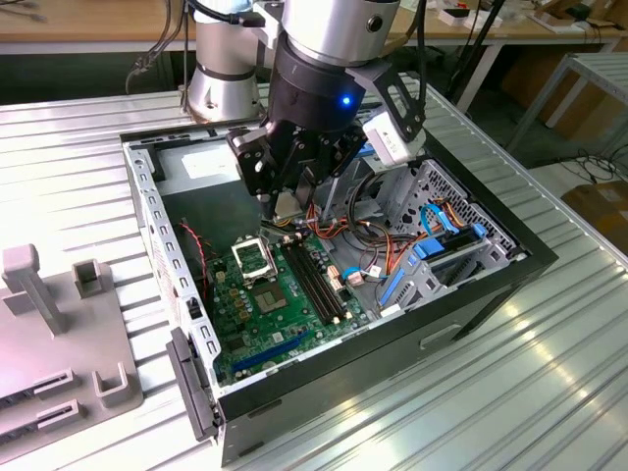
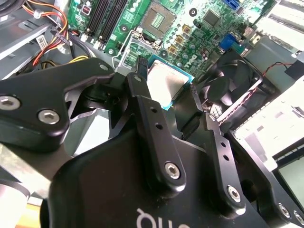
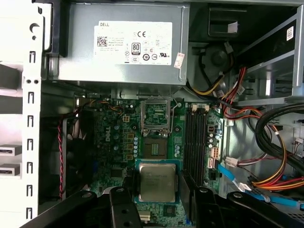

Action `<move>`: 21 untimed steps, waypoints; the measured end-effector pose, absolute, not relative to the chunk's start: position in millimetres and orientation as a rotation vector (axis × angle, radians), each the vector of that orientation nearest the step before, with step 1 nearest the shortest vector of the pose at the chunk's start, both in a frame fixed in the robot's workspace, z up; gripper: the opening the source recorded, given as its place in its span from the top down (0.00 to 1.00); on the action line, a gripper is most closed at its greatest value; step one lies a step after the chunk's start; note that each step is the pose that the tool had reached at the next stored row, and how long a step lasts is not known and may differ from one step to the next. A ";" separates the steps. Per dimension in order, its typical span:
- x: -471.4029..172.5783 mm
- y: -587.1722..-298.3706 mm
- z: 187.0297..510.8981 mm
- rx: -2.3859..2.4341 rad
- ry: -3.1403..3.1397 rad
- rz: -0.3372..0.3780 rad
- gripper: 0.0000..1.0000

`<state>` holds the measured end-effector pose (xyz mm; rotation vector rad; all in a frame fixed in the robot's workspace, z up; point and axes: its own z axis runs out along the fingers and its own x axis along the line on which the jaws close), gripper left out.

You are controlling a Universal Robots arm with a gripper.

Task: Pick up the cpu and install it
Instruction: 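Pick up the cpu and move it towards the insertion slot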

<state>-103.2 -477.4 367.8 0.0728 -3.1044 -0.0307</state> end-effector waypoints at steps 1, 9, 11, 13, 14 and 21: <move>-103.2 -477.5 367.3 0.073 -3.104 -0.031 0.53; -103.2 -477.9 362.2 0.073 -3.104 -0.031 0.53; -103.2 -477.9 361.3 0.073 -3.104 -0.031 0.53; -103.2 -478.0 360.4 0.073 -3.104 -0.031 0.53; -103.2 -478.1 359.8 0.073 -3.104 -0.031 0.53; -103.2 -478.5 355.8 0.073 -3.104 -0.031 0.53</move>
